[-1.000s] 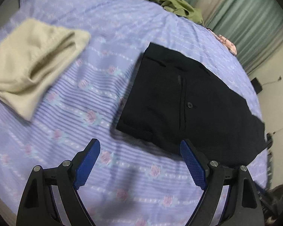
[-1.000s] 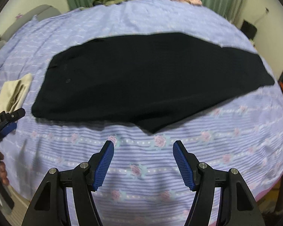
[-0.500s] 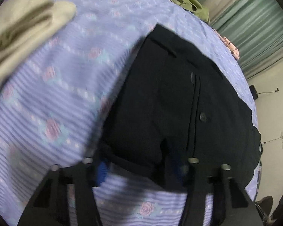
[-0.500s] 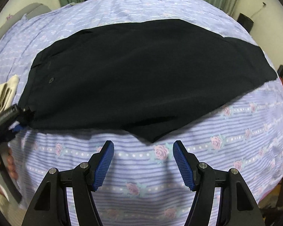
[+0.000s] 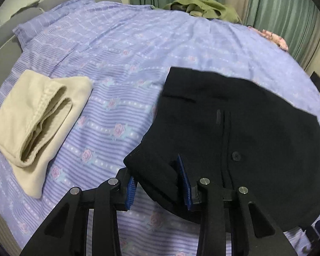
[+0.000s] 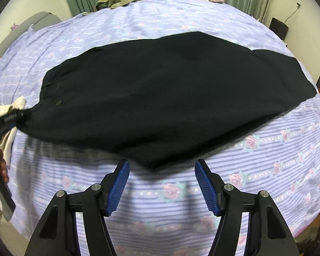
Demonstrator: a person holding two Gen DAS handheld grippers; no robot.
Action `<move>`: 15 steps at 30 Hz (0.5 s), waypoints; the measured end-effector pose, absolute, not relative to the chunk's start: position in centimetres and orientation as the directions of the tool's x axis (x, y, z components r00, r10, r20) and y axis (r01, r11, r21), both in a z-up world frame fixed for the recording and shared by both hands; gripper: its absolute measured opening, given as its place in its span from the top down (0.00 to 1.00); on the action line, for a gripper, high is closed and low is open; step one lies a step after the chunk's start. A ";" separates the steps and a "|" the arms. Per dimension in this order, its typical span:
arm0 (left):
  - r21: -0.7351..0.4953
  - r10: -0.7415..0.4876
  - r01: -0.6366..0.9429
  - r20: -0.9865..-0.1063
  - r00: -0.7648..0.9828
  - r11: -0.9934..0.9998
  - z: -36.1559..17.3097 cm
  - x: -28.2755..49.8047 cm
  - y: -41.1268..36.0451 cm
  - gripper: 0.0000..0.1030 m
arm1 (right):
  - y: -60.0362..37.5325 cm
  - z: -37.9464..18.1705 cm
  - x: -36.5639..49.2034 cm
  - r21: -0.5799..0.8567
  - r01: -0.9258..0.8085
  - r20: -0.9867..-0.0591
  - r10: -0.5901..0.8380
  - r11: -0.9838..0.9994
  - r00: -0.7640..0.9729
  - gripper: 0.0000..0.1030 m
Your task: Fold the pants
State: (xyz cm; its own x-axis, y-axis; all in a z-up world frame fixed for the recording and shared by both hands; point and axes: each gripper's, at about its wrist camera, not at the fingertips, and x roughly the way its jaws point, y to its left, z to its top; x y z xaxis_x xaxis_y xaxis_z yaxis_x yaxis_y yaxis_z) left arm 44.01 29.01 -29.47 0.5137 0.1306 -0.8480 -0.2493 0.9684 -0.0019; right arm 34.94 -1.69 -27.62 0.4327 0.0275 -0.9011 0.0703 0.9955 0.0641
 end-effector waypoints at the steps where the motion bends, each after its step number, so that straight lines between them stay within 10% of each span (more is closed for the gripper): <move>1: 0.009 0.139 -0.248 -0.847 0.513 0.969 -29.6 43.9 28.9 0.66 | -1.9 -27.7 35.1 0.073 0.063 -0.902 0.039 0.995 0.429 0.45; 15: 0.051 0.169 -0.237 -0.841 0.514 0.970 -29.3 44.7 28.3 0.66 | -1.6 -28.3 37.2 0.240 -0.057 -0.878 0.242 0.969 0.414 0.50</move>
State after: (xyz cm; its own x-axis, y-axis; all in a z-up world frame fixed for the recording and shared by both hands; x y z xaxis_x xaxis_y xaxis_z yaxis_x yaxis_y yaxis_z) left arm 44.67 28.32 -29.30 0.5139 0.1694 -0.8409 -0.2372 0.9702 0.0505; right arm 37.16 -1.63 -28.26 0.4141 0.2415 -0.8776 -0.0569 0.9691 0.2399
